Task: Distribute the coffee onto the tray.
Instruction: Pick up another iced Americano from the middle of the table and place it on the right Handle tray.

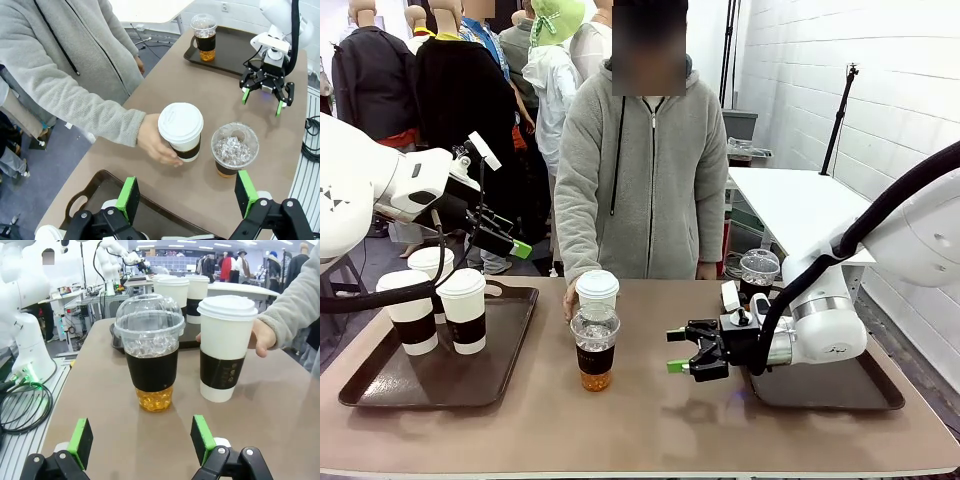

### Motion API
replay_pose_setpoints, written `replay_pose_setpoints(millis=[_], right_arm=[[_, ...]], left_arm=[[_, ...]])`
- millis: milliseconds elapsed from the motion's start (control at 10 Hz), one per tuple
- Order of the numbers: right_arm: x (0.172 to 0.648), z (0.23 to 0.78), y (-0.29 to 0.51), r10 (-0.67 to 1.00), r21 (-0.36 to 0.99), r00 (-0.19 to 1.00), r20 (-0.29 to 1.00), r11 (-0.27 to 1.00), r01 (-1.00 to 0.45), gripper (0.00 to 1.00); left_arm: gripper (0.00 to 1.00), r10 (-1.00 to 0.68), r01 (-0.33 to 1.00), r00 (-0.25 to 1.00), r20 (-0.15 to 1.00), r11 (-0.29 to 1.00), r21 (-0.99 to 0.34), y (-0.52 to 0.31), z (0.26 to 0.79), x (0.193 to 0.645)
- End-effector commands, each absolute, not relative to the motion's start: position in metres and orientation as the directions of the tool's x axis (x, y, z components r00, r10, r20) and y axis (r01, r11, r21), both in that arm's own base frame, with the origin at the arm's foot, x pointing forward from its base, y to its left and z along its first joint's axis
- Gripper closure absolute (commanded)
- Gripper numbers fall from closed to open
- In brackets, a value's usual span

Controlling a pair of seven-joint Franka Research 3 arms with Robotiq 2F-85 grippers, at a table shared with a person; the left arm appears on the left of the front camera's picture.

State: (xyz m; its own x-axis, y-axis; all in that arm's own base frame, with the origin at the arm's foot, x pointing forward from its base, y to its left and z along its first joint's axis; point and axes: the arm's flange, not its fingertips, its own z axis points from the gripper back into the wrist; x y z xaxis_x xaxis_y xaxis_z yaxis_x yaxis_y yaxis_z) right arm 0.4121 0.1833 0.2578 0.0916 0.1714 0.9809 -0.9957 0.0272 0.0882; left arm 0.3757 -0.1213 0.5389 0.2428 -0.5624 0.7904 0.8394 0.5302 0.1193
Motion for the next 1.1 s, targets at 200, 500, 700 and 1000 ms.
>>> replay_pose_setpoints(millis=[200,500,700,1000], right_arm=[[0.417,0.251,0.199,0.177,0.074,0.081,0.981,0.045,-0.996,0.00],[0.418,0.248,0.205,0.154,0.077,0.086,0.984,0.062,-0.995,0.00],[0.419,0.247,0.208,0.154,0.083,0.091,0.984,0.058,-0.995,0.00],[0.418,0.247,0.208,0.155,0.091,0.098,0.983,0.056,-0.994,0.00]], left_arm=[[0.00,-0.560,0.843,0.244,0.792,0.526,0.112,-0.120,0.537,0.377],[0.00,-0.560,0.843,0.244,0.792,0.526,0.112,-0.120,0.537,0.377],[0.00,-0.560,0.843,0.244,0.792,0.526,0.112,-0.120,0.537,0.377],[0.00,-0.560,0.843,0.244,0.792,0.526,0.112,-0.120,0.537,0.377]])
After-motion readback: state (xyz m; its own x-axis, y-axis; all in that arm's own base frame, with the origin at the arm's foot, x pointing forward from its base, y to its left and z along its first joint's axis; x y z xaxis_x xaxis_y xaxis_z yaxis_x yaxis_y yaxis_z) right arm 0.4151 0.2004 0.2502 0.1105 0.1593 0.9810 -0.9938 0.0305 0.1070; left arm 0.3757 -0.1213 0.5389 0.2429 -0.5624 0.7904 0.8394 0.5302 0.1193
